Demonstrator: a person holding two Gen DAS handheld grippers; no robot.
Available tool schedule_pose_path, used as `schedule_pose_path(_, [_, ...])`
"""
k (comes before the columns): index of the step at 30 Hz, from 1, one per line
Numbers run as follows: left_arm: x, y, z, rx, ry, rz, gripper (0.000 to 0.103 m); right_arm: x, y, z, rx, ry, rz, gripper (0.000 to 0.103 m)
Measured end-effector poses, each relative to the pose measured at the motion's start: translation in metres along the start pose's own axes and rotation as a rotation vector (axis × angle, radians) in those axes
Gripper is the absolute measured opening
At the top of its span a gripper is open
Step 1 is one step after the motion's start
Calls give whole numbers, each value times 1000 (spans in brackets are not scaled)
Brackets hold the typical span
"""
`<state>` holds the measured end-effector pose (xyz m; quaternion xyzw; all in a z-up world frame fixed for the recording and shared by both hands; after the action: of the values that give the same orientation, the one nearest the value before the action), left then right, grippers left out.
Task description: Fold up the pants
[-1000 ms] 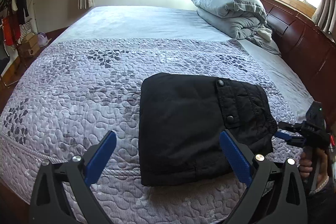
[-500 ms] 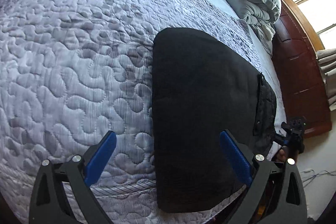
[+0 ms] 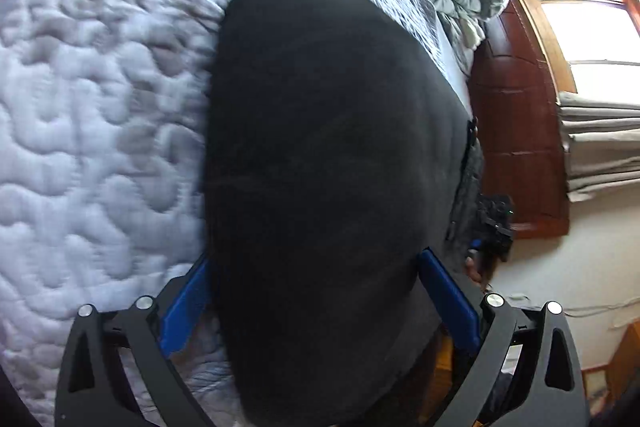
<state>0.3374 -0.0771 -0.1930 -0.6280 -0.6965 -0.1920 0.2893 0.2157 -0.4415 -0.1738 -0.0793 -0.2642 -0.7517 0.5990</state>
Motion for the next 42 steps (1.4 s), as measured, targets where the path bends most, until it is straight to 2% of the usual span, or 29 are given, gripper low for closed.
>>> schedule_pose_path(6, [-11, 4, -6, 2, -12, 31, 99, 13, 8, -1, -44, 172, -43, 97])
schedule_pose_path(7, [-11, 7, -7, 32, -19, 9, 99, 13, 9, -1, -47, 183, -39, 97])
schedule_pose_path(9, [-10, 7, -10, 38, -61, 26, 99, 9, 10, -5, -45, 154, -19, 97])
schedule_pose_path(13, [-14, 5, -11, 55, -121, 69, 99, -3, 3, 4, 48, 107, 59, 100])
schedule_pose_path(15, [-25, 4, -11, 45, -101, 86, 99, -11, 1, 6, 70, 78, 91, 101])
schedule_pose_path(18, [-37, 5, -16, 13, -22, 103, 100, -24, -1, 13, 103, 44, 128, 101])
schedule_pose_path(21, [-35, 7, -17, 44, -34, 102, 99, -30, -1, 19, 136, 17, 130, 99])
schedule_pose_path(22, [-32, 8, -18, 71, -70, 94, 99, -31, -2, 20, 154, -7, 131, 90])
schedule_pose_path(24, [-28, 9, -19, 93, -125, 85, 99, -34, -4, 19, 193, -65, 132, 63])
schedule_pose_path(25, [-27, 10, -19, 106, -142, 82, 98, -31, -3, 20, 186, -55, 118, 54])
schedule_pose_path(26, [-26, 11, -19, 114, -143, 73, 96, -30, -2, 20, 179, -42, 107, 50])
schedule_pose_path(28, [-27, 10, -17, 110, -119, 61, 81, -26, -1, 24, 176, -52, 88, 43])
schedule_pose_path(29, [-26, 11, -15, 126, -120, 54, 77, -27, 0, 26, 183, -60, 82, 42])
schedule_pose_path(31, [-23, 12, -15, 137, -144, 51, 61, -28, 4, 35, 194, -74, 65, 39])
schedule_pose_path(32, [-21, 12, -16, 133, -145, 47, 58, -29, 7, 41, 202, -78, 58, 39])
schedule_pose_path(34, [-19, 13, -17, 107, -147, 29, 45, -28, 8, 53, 220, -87, 46, 39])
schedule_pose_path(39, [-19, 14, -30, 60, -150, -18, 28, -30, 21, 72, 244, -88, 19, 39])
schedule_pose_path(42, [-16, 15, -48, 15, -156, -54, 24, -27, 29, 84, 254, -69, -7, 38])
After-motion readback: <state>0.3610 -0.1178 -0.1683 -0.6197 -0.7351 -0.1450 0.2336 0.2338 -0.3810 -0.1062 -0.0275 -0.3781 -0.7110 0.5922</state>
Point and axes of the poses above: each gripper's, at about its wrist camera, not at the fingertips, and x roughly against the way its jaws point, z to its left, y to its top, the point moved 9 cm from there along -x, roughly the way its jaws point, and after that the axes turned 10 degrees about x, right-handed, at the moved point
